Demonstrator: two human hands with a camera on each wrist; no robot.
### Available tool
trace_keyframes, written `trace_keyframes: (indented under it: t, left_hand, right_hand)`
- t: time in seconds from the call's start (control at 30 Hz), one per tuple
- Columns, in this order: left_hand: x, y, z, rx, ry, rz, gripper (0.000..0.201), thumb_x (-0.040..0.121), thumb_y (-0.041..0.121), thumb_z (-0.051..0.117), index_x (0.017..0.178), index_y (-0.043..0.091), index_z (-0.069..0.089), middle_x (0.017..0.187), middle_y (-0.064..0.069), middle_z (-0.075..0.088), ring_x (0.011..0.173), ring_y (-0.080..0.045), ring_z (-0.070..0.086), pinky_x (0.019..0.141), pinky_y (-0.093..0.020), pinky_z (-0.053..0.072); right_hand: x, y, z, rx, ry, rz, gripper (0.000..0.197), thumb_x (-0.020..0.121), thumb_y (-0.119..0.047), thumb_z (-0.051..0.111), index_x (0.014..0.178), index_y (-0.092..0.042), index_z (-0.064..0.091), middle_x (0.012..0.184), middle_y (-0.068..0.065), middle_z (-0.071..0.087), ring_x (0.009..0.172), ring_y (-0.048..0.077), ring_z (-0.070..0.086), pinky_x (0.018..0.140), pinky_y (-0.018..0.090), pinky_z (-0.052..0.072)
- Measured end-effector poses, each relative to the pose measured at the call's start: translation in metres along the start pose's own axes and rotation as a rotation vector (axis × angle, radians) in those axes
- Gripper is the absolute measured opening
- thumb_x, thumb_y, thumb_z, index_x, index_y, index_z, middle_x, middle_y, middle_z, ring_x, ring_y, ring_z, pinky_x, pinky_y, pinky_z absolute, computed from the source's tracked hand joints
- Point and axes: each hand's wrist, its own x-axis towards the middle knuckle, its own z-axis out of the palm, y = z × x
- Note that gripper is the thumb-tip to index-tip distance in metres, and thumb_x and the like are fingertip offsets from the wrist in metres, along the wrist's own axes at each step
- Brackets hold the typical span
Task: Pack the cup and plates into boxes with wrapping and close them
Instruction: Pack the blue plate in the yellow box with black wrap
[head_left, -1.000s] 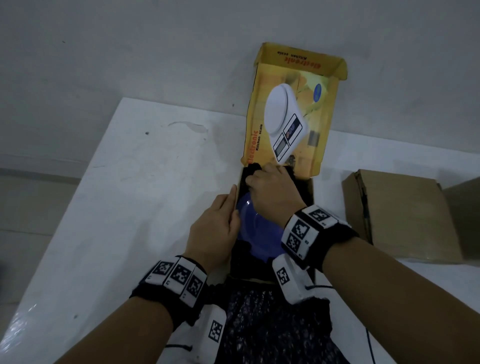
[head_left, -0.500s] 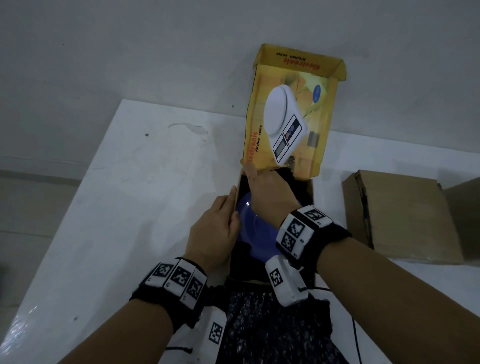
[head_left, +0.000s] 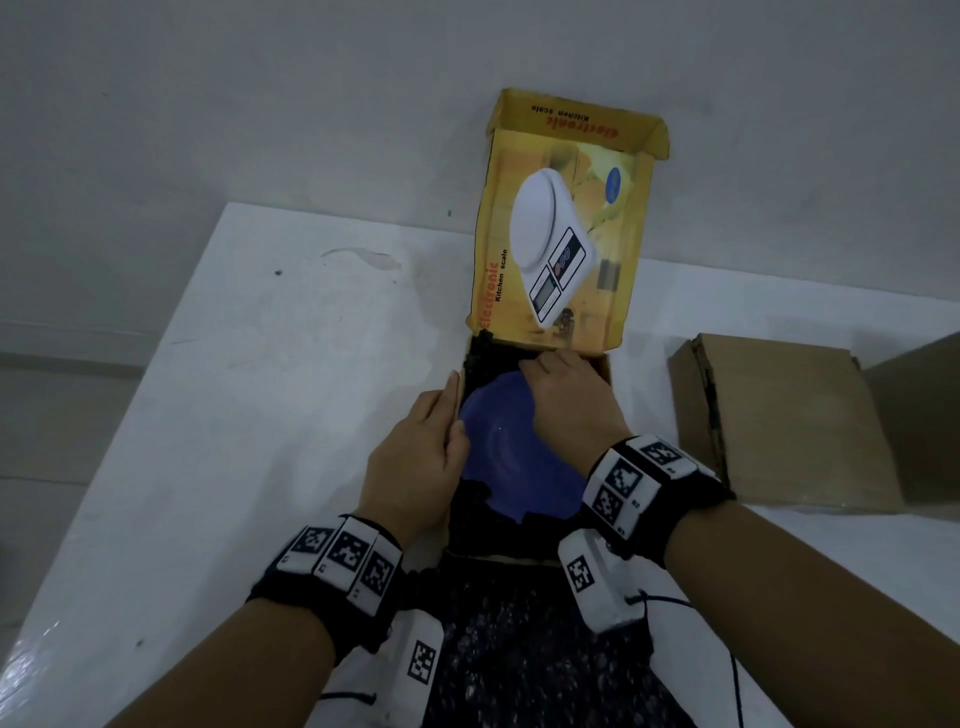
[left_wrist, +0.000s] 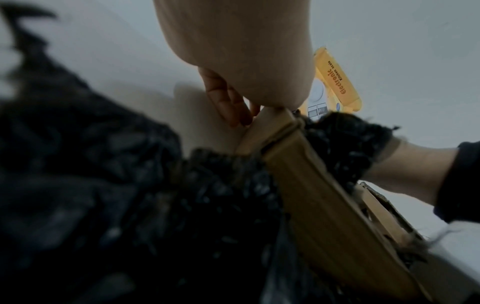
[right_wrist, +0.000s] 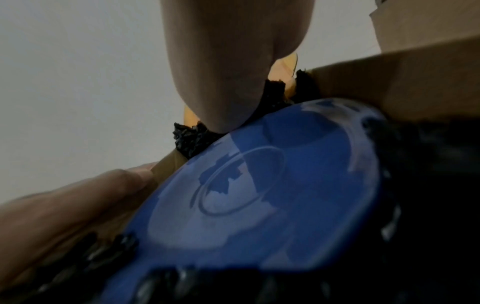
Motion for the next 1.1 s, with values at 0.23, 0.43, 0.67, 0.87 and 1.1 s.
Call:
trace_keyframes:
  t: [0.23,0.43,0.67,0.87,1.1]
  left_hand:
    - [0.0,0.001,0.0,-0.003,0.002,0.003,0.066,0.087,0.047,0.017,0.149,0.026,0.024,0.133,0.004,0.046,0.101,-0.018,0.056,0.07,-0.027,0.043]
    - [0.0,0.0,0.0,-0.003,0.0,0.002,0.068,0.086,0.049,0.014,0.15,0.027,0.022,0.133,0.004,0.045,0.101,-0.018,0.056,0.069,-0.026,0.041]
    - [0.001,-0.003,0.001,-0.052,-0.009,0.003,0.071,0.085,0.053,0.013,0.15,0.026,0.023,0.134,0.002,0.046,0.106,-0.019,0.055,0.077,-0.029,0.045]
    - [0.0,-0.005,0.001,-0.06,-0.014,-0.005,0.061,0.091,0.044,0.021,0.149,0.026,0.023,0.142,-0.004,0.044,0.124,-0.024,0.047,0.094,-0.033,0.041]
    - [-0.004,-0.003,0.001,-0.034,-0.043,-0.008,0.052,0.102,0.037,0.026,0.151,0.023,0.017,0.149,-0.006,0.037,0.131,-0.025,0.04,0.1,-0.033,0.035]
  right_hand:
    - [0.004,0.015,-0.016,0.093,0.097,0.047,0.048,0.083,0.012,0.044,0.126,-0.008,0.047,0.124,0.014,0.043,0.101,0.033,0.051,0.063,0.034,0.038]
    - [0.005,0.015,-0.013,-0.067,0.063,0.038,0.033,0.087,0.004,0.04,0.112,-0.006,0.059,0.116,0.012,0.059,0.111,0.03,0.047,0.088,0.036,0.037]
    - [-0.019,0.022,-0.012,-0.03,0.043,0.013,0.042,0.085,-0.011,0.049,0.126,-0.019,0.049,0.123,0.003,0.056,0.114,0.028,0.043,0.09,0.039,0.032]
    - [-0.08,0.005,-0.025,0.382,-0.033,-0.153,0.012,0.086,-0.018,0.061,0.097,-0.019,0.062,0.1,0.002,0.062,0.089,0.02,0.056,0.079,0.036,0.048]
    - [-0.152,-0.027,0.004,0.253,-0.28,-0.4,0.039,0.079,-0.034,0.068,0.115,-0.021,0.058,0.109,0.005,0.063,0.097,0.024,0.057,0.078,0.038,0.049]
